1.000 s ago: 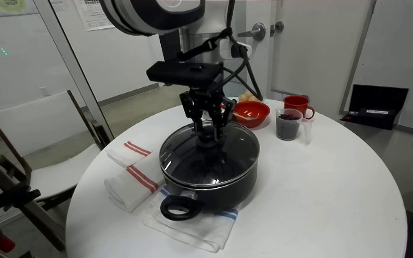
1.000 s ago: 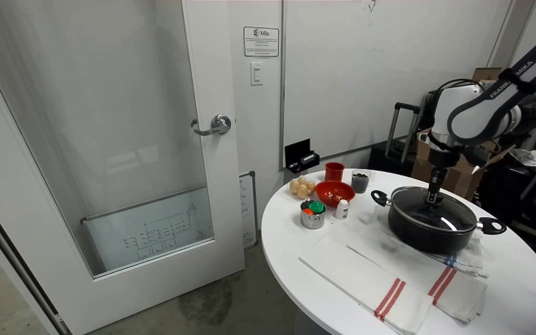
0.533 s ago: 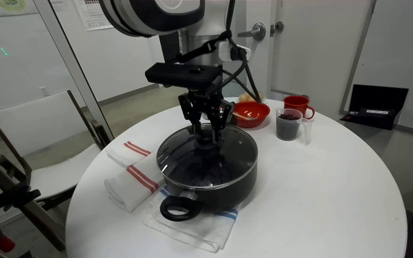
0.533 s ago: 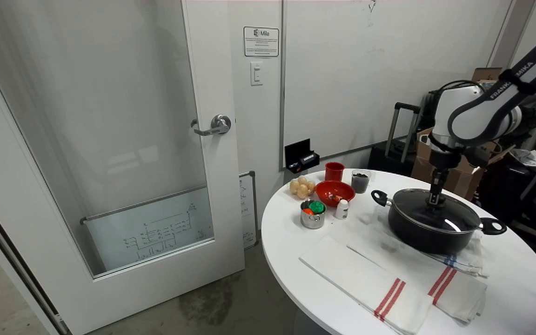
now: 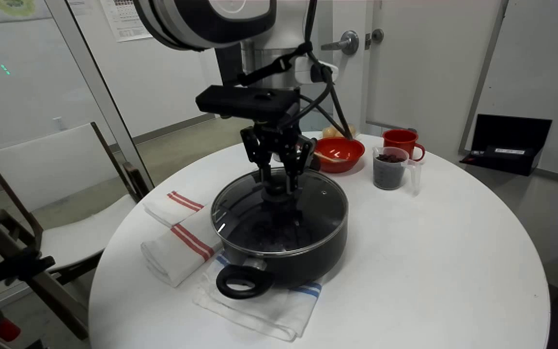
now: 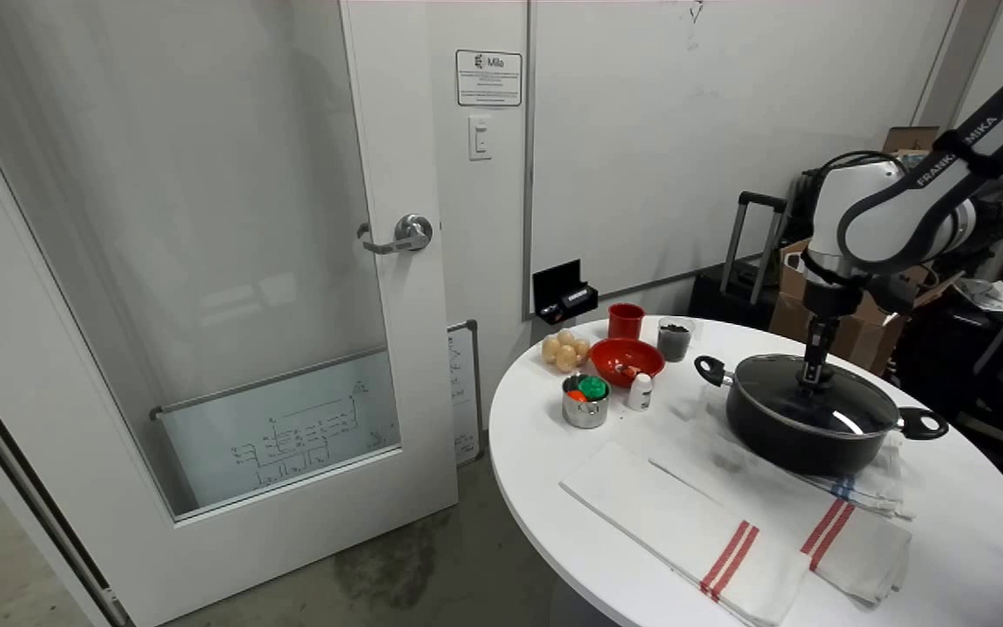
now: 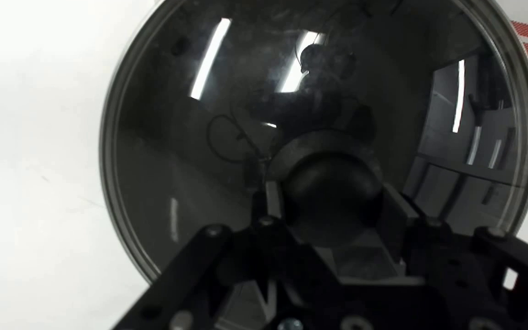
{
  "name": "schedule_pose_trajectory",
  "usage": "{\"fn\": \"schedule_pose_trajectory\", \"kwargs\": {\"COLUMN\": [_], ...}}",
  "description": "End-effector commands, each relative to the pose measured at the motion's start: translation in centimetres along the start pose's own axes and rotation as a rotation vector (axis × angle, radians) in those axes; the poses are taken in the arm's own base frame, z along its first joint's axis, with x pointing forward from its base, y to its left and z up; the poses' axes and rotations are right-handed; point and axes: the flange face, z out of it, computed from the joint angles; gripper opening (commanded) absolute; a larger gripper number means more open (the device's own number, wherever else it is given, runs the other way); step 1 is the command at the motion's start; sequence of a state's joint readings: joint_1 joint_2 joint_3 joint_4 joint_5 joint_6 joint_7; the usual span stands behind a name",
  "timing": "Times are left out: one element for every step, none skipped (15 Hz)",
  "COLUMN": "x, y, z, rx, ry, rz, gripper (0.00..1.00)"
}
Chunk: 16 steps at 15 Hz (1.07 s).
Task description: Put the lid on the pot
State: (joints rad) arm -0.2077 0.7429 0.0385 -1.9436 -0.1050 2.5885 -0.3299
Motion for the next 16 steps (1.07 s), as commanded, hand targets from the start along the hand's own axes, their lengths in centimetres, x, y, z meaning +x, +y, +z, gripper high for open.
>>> {"fn": "schedule_pose_trajectory", "kwargs": {"x": [0.46, 0.51, 0.6, 0.66, 0.74, 0.8, 0.89, 0.97, 1.07, 1.13, 1.18, 1.23, 1.3, 1.35, 1.4, 1.44], "y": [0.24, 0.28, 0.32, 0.35, 0.4, 0.44, 0.48, 0.51, 0.55, 0.58, 0.64, 0.7, 0.76, 0.8, 0.87, 0.94], "z": [-0.39, -0.4, -0.42, -0.44, -0.48, -0.51, -0.59, -0.66, -0.73, -0.74, -0.76, -0.78, -0.83, -0.84, -0.86, -0.9], "rx": [0.002, 0.002, 0.002, 0.002, 0.001, 0.001, 0.001, 0.001, 0.0, 0.001, 0.001, 0.001, 0.002, 0.002, 0.002, 0.003], "ry": [-0.009, -0.009, -0.01, -0.011, -0.012, -0.013, -0.014, -0.016, -0.017, -0.019, -0.021, -0.022, -0.023, -0.025, -0.027, -0.028], "rz": [0.017, 0.016, 0.016, 0.016, 0.016, 0.016, 0.015, 0.015, 0.014, 0.014, 0.014, 0.014, 0.014, 0.014, 0.014, 0.015], "gripper": [0.26, 0.26, 0.26, 0.26, 0.26, 0.26, 0.26, 0.26, 0.26, 0.26, 0.26, 0.26, 0.26, 0.26, 0.26, 0.26]}}
